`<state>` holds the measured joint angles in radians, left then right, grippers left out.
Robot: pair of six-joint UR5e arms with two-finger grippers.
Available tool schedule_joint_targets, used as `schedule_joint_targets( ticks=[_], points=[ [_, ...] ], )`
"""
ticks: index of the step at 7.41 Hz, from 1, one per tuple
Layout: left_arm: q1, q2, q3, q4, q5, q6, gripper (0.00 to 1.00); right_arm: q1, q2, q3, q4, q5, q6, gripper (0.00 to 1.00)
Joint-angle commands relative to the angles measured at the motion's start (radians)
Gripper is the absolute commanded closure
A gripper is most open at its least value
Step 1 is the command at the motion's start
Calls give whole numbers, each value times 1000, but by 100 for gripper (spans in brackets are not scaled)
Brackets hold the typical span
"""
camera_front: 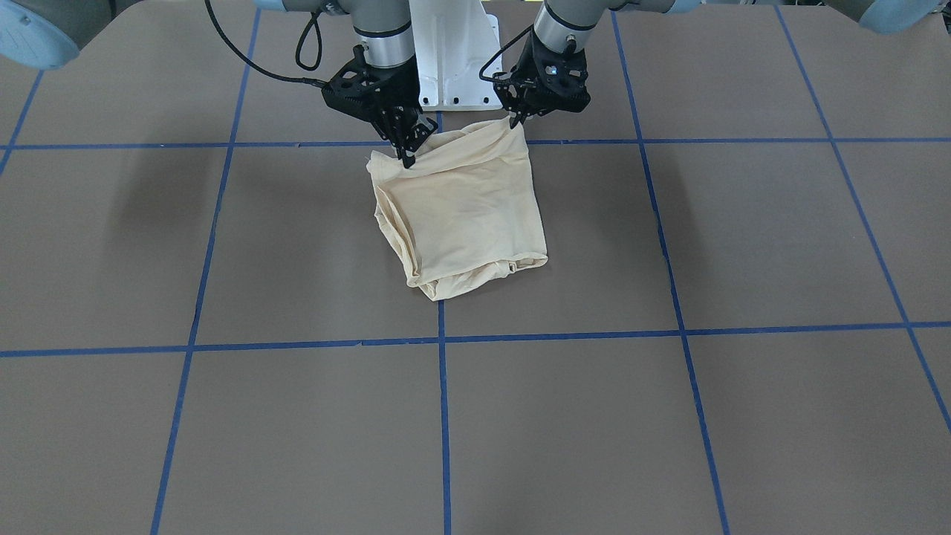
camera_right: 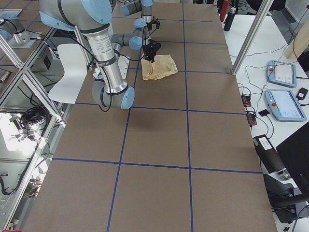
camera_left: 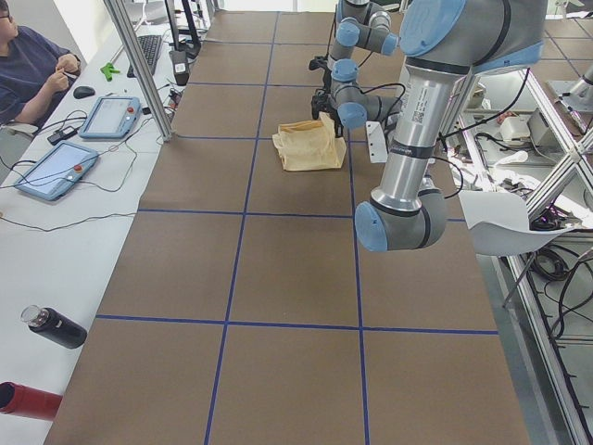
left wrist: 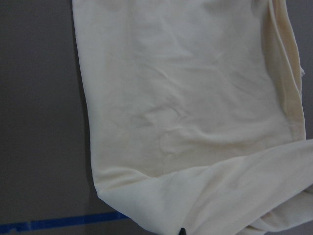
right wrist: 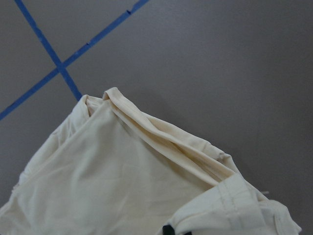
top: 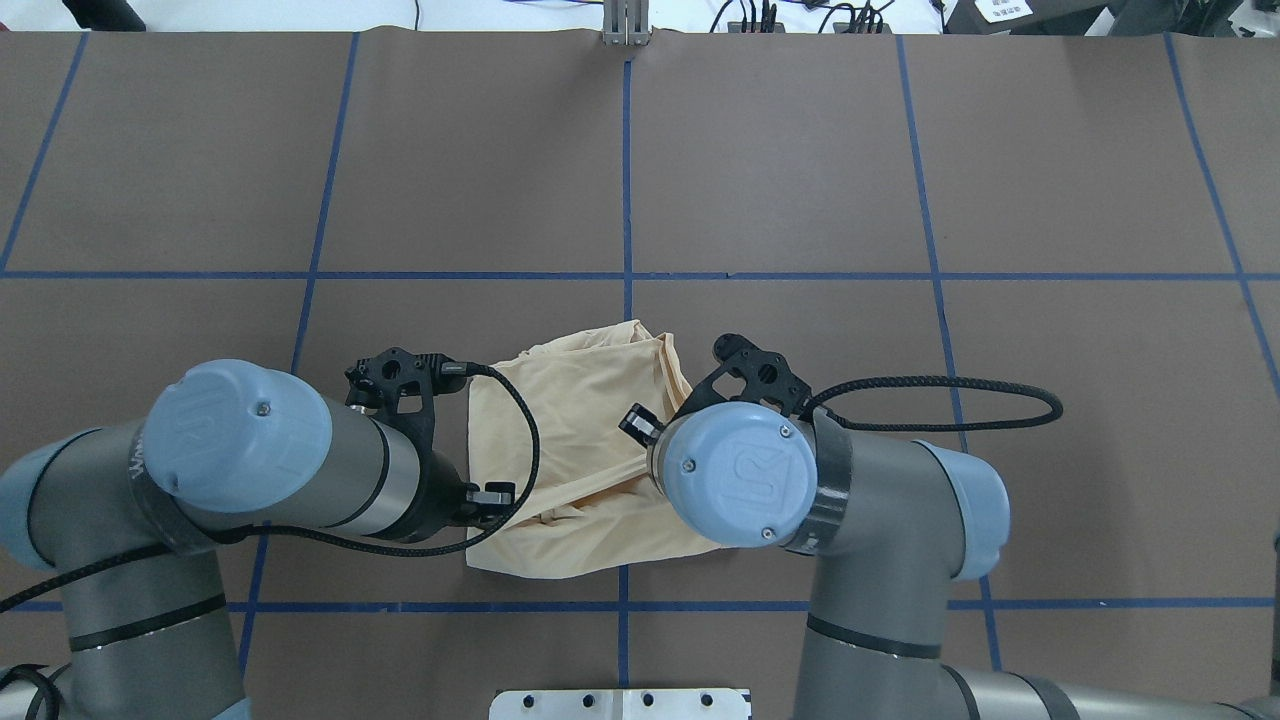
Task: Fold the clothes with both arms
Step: 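Lift the near end with both grippers and fold it away from the robot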
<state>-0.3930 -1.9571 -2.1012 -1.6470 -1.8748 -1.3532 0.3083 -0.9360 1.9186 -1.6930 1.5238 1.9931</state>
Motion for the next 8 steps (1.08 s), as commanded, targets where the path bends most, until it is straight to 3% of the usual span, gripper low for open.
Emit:
schedule_joint_targets(
  ticks=[1,3,5,8],
  points=[
    [-42,-31,41,0,8,8,100,54,83,-96,7,1,-34,100],
    [-56,-51,94,-7,93,20,100,74,126,-166,9,2,-76,100],
    [-110,-78,173,-10,101,114,100,83,137,-299,170,1,-74,100],
    [-144,-101,269,-65,101,162,100,107,140,-357,211,6,-125,100]
  ],
)
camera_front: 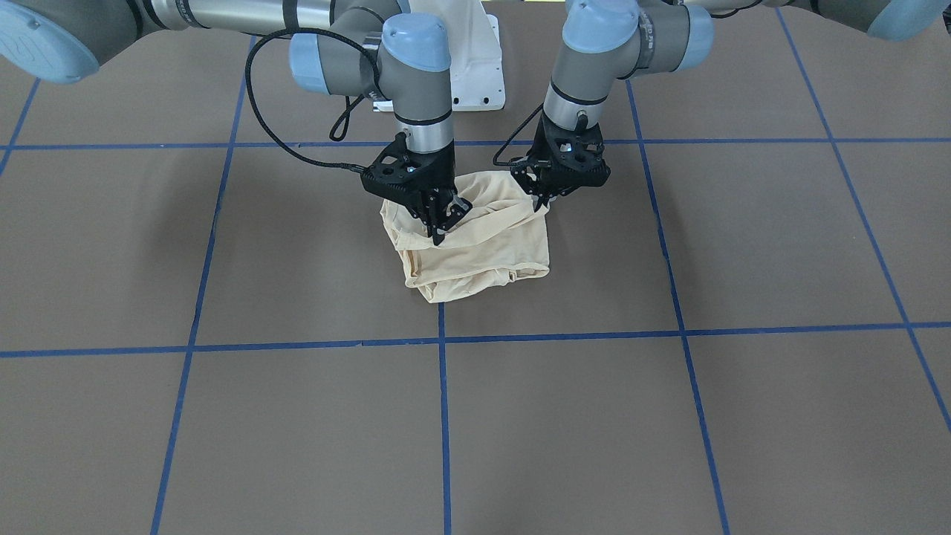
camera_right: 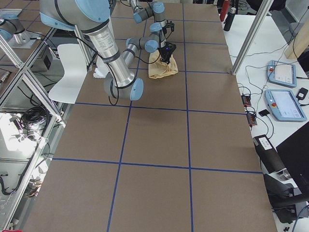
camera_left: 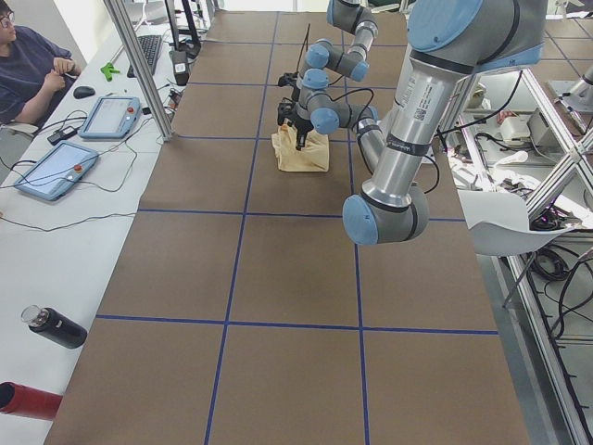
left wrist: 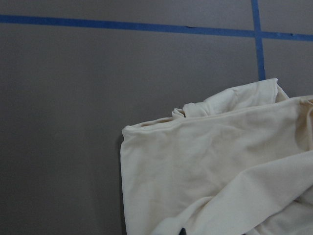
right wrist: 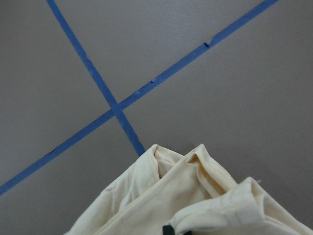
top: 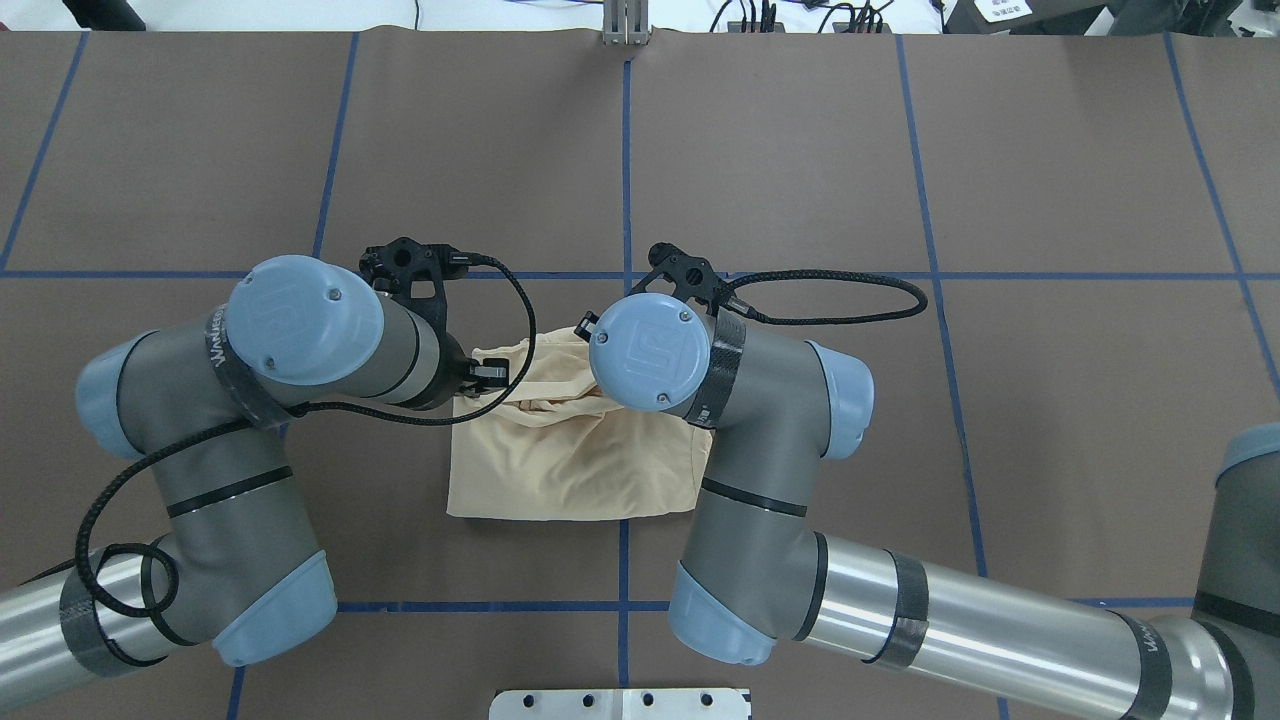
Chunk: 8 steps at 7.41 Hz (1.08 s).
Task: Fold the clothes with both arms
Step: 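Lift the near end with both grippers and fold it away from the robot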
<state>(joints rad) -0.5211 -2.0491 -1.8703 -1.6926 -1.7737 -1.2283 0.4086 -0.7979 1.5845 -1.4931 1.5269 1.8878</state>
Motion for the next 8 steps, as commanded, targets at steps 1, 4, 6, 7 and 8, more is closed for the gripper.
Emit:
schedule_joint_targets(
  ticks=[1,4,6,7,8],
  points=[
    [-20,-9,63,-44,0,53,100,7,5,-26,11,4,-33,100],
    [-65,-55,125,-87,-7,53,100,18,19,-26,11,24,-33,100],
    [-82,-65,125,-88,-10,55,100,41,22,-24,11,62,-35,100],
    [-91,-65,126,-87,-9,91,100,48,20,-24,11,74,-36,100],
    [-108,-65,137,-88,-9,104,100,52,17,-24,10,76,-36,100]
  ],
)
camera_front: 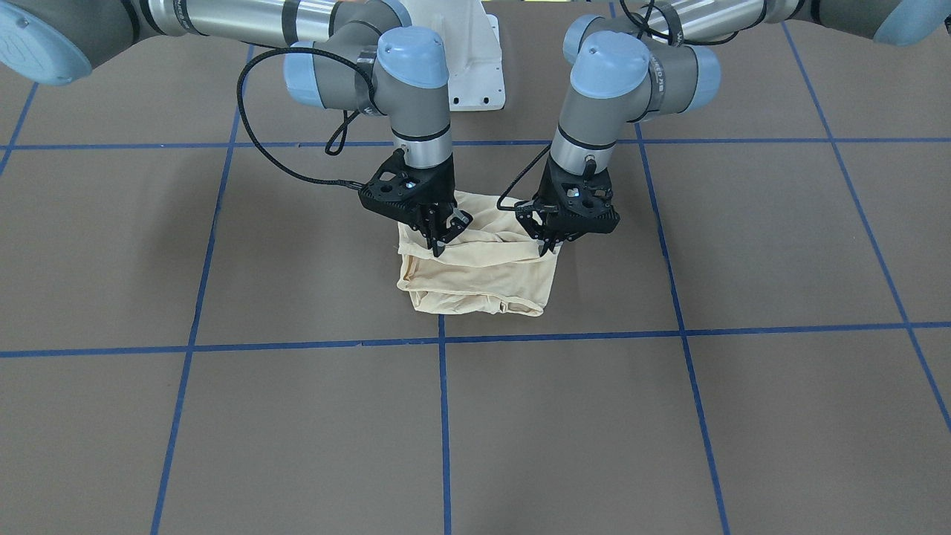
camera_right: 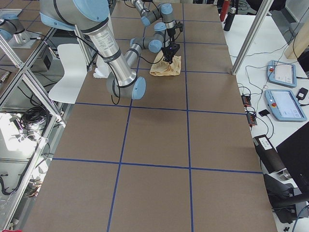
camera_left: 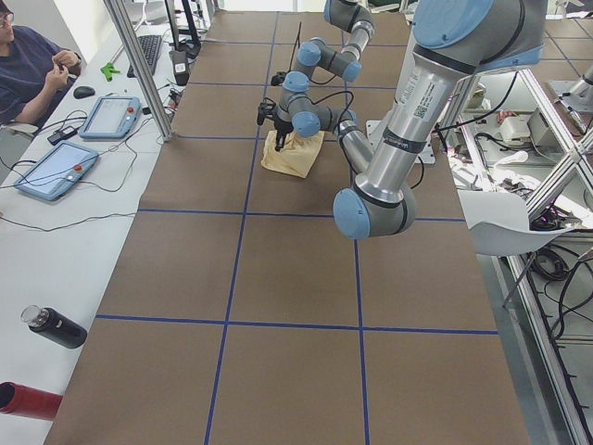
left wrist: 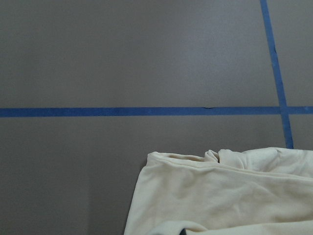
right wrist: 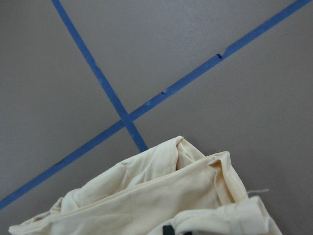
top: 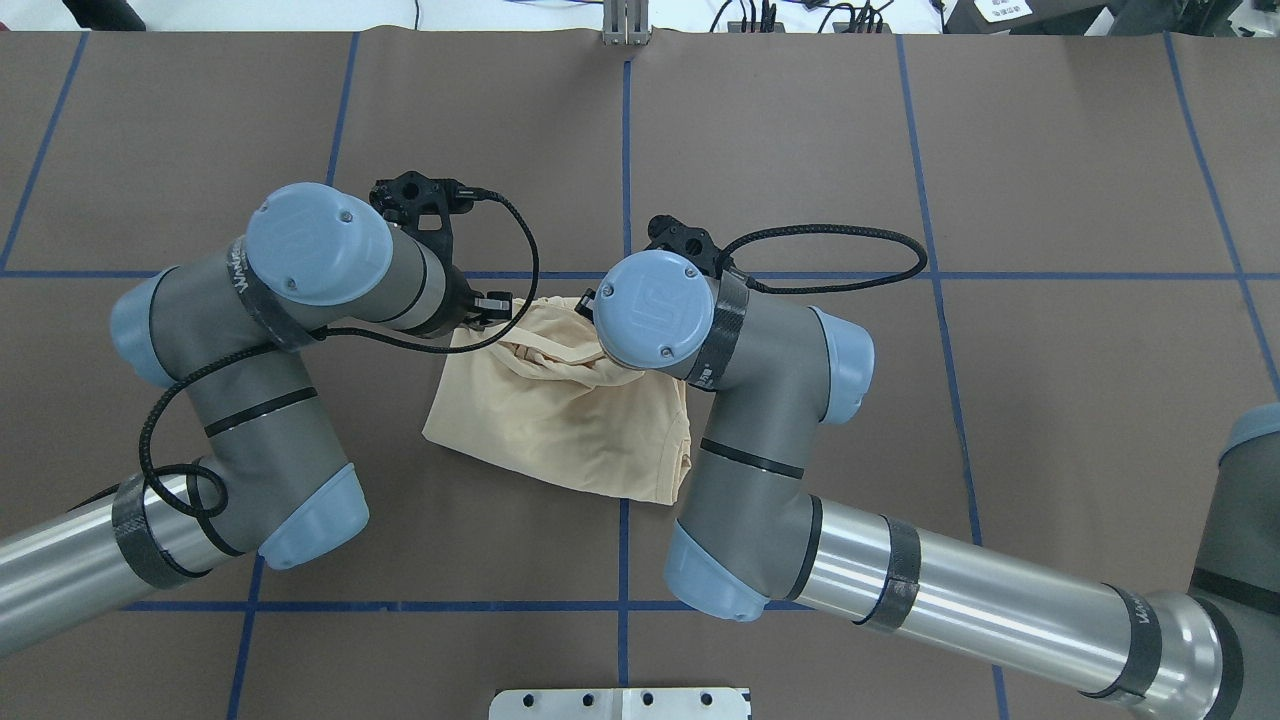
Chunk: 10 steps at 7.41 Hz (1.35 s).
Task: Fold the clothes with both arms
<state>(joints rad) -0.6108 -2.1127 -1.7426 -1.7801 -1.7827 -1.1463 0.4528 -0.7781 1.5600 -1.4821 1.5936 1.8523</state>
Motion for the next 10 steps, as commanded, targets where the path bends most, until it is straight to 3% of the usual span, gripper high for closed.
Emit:
schedule_joint_targets(
  ticks=[1,2,3,4,6,8,10],
  points=[
    [-24,-4,26,-5,0,22,100,13,-7,-1,-1,11,-1,100],
    [-29,-12,46,-19,0,22,100,18,-10,-1,-1,11,-8,57],
    [-43,-26,75,-50,-1,22,56,29,-9,-12,-6,26,-75,14],
    [-52,-59,130,-80,-7,20,2,58,-7,-26,-7,73,-84,2],
    [-134,-64,144,-79,-201,116,0,133,-10,-26,-12,201,-132,1],
    [-150,-29,126,-78,-218,198,0,179,-23,-18,-24,261,-186,1],
    [-167,112,-50,-68,-219,295,0,259,-106,101,-151,316,-397,1]
  ],
)
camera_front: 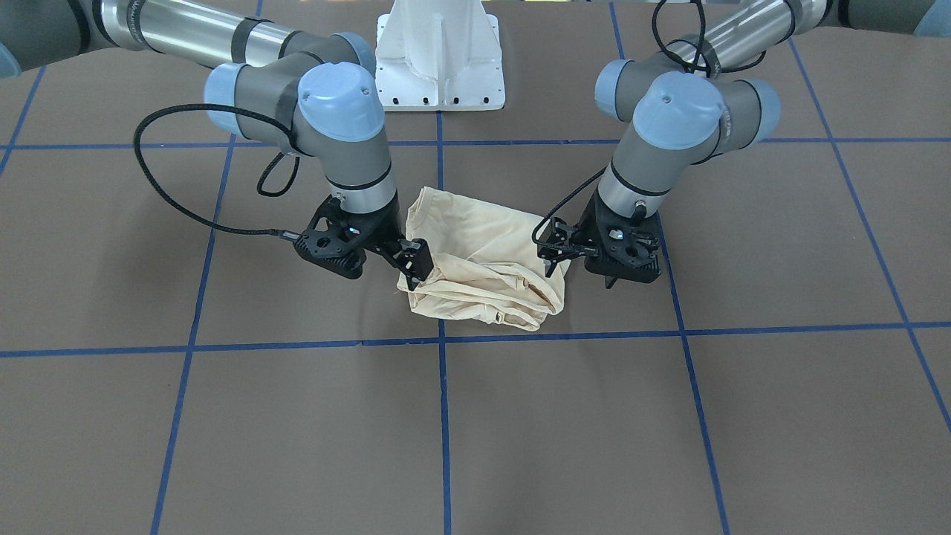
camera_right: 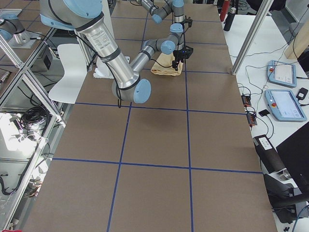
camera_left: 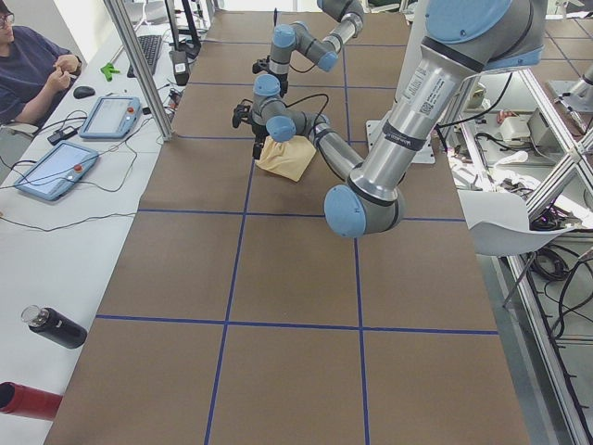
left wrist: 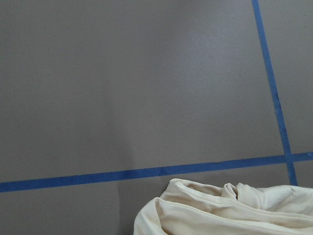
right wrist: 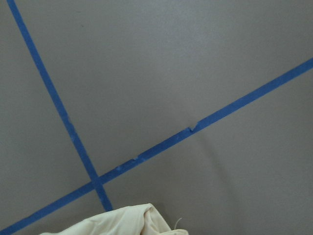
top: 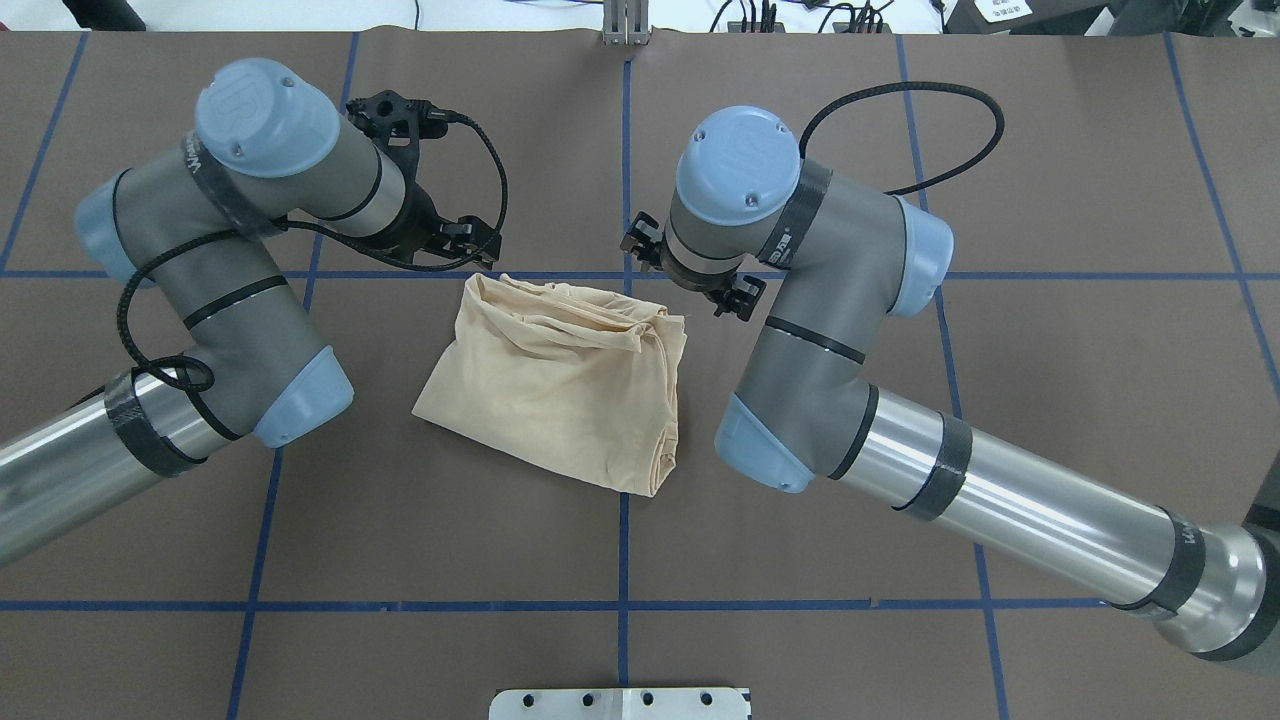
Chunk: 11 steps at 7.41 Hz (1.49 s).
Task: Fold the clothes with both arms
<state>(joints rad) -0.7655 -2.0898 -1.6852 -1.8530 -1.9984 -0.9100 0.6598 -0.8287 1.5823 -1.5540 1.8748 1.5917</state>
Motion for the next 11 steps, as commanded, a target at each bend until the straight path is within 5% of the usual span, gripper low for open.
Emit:
schedule_joint_targets(
  ticks=[1,4,7,9,11],
  points=[
    [-21,178,-207,26,-3,100,0,117,-122,167,-157,65,-305,1],
    [-147,319,-407,237,-2,386,0,314,-292,260,-259,136,-748,1],
    [-401,486,-404,239,-22,783,0,545,-499,268,-250,247,-1196,0],
    [-596,612,-387,235,-149,891,0,708,-648,268,-250,335,-1485,0],
    [-752,669,-306,213,-171,1007,0,780,-762,269,-247,356,-1605,1]
  ],
)
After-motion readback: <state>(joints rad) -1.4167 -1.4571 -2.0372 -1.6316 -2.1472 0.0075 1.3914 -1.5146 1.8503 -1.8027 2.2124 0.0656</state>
